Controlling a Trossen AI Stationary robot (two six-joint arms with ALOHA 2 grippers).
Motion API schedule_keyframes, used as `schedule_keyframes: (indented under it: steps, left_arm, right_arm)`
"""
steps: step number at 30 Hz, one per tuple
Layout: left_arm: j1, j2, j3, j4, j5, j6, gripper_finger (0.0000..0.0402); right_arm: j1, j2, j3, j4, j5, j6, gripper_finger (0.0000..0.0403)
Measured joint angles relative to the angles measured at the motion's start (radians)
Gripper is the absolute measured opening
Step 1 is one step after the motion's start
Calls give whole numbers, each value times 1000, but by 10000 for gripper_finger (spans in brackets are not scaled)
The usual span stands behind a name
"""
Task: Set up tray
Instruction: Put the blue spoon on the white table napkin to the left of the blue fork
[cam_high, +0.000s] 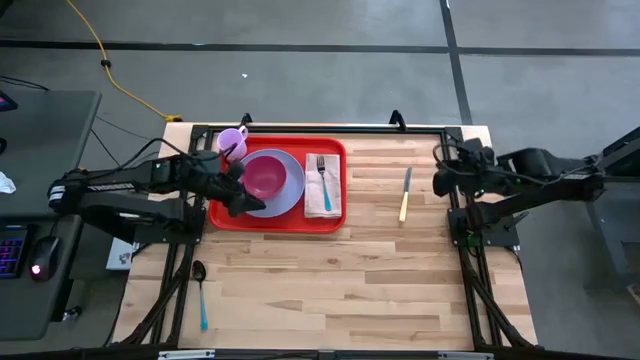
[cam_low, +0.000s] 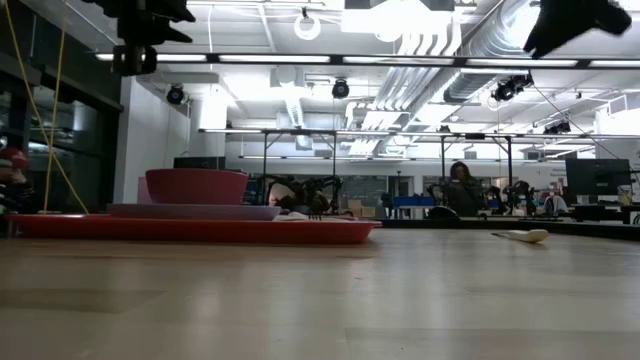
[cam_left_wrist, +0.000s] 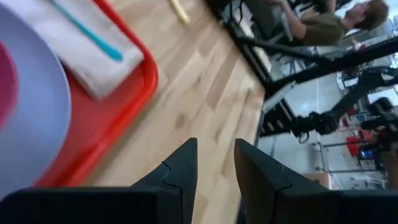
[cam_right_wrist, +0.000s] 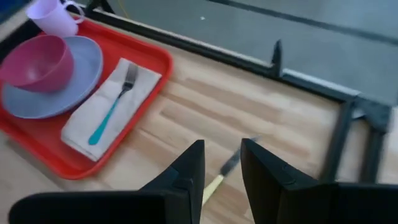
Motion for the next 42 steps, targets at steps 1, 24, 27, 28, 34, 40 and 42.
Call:
schedule_keyframes:
  steps: [1, 24, 27, 28, 34, 40, 42]
  left_arm:
    - [-13, 7, 16, -25, 1, -22, 138]
    - [-785, 210, 150, -395, -329, -975, 138]
    - [-872, 244, 150, -415, -375, -1115, 138]
    - [-900, 258, 150, -423, -378, -1162, 138]
    - [-1053, 366, 150, -461, -367, -1439, 138]
    - [-1159, 453, 150, -462, -364, -1612, 138]
    - [-1173, 475, 150, -459, -342, -1620, 138]
  right_arm:
    - [9, -27, -46, 41, -1, 8, 82]
    - [25, -356, -460, 461, -51, -71, 82]
    - [25, -362, -460, 462, -51, -79, 82]
    - [25, -362, -460, 463, -51, -82, 82]
    - [25, -362, -460, 465, -66, -98, 82]
    - [25, -362, -460, 465, -90, -121, 82]
    - [25, -362, -460, 465, -103, -124, 82]
